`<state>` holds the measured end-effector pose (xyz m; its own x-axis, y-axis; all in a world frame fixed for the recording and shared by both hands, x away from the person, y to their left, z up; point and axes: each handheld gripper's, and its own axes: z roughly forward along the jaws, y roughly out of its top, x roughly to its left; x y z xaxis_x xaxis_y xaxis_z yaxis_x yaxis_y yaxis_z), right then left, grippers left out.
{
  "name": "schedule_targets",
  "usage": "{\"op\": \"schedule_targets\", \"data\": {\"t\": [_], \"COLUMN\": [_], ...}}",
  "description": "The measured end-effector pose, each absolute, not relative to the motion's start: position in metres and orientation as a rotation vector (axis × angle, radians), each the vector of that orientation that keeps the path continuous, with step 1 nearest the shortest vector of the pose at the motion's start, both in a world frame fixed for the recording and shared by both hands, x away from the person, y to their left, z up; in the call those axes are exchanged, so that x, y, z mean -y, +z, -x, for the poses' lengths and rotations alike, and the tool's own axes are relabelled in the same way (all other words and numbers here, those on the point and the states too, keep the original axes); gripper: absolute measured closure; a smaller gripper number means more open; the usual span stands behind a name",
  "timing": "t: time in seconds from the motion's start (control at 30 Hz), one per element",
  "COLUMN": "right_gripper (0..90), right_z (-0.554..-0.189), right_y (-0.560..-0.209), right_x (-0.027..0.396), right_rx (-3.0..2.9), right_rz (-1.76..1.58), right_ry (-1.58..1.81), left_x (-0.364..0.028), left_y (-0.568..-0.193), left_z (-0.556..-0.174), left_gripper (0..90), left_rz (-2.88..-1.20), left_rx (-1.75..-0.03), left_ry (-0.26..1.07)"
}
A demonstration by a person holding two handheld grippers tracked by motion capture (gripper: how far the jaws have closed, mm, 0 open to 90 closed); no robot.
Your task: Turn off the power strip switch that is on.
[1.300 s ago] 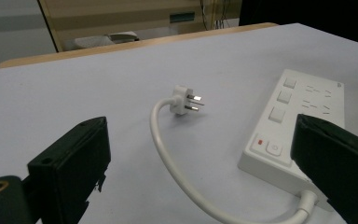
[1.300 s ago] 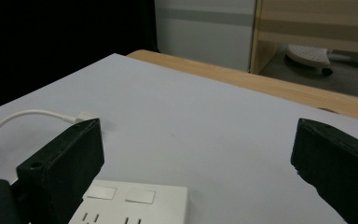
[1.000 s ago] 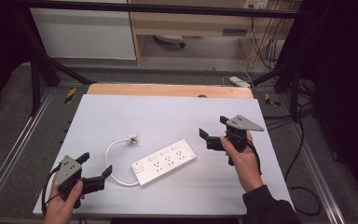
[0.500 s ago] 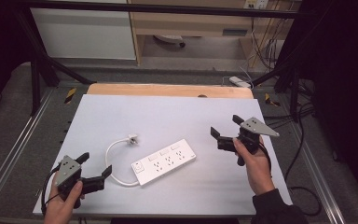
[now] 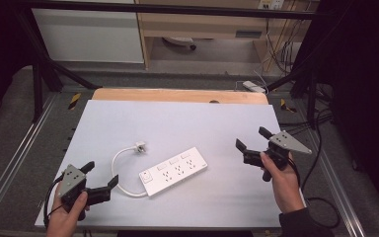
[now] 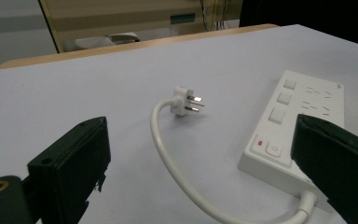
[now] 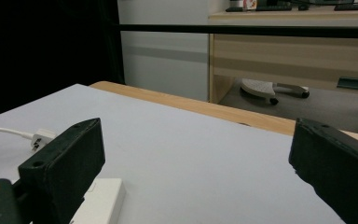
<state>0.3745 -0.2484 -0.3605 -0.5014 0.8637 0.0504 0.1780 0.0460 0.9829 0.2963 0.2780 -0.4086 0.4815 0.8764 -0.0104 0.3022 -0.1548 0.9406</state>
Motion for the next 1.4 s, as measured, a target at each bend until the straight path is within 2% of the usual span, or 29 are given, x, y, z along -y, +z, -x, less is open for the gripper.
{"op": "schedule_targets", "data": {"t": [0.87,1.13,1.4], "right_gripper": [4.3,4.1,4.1], "right_z": [-0.349,-0.350,-0.354], "right_y": [-0.399,-0.424,-0.444], "right_x": [0.286,0.283,0.262], "right_rx": [-1.733,-1.786,-1.904], "right_rz": [-1.087,-1.140,-1.145], "right_ry": [1.461,1.450,1.428], "left_x": [-0.278,-0.278,-0.277], "left_y": [-0.409,-0.409,-0.409], "left_z": [-0.296,-0.296,-0.296], "left_gripper": [4.6,4.5,4.6], "left_rz": [-1.702,-1.703,-1.711], "left_rx": [-1.017,-1.016,-1.008], "left_ry": [0.701,0.700,0.701]}}
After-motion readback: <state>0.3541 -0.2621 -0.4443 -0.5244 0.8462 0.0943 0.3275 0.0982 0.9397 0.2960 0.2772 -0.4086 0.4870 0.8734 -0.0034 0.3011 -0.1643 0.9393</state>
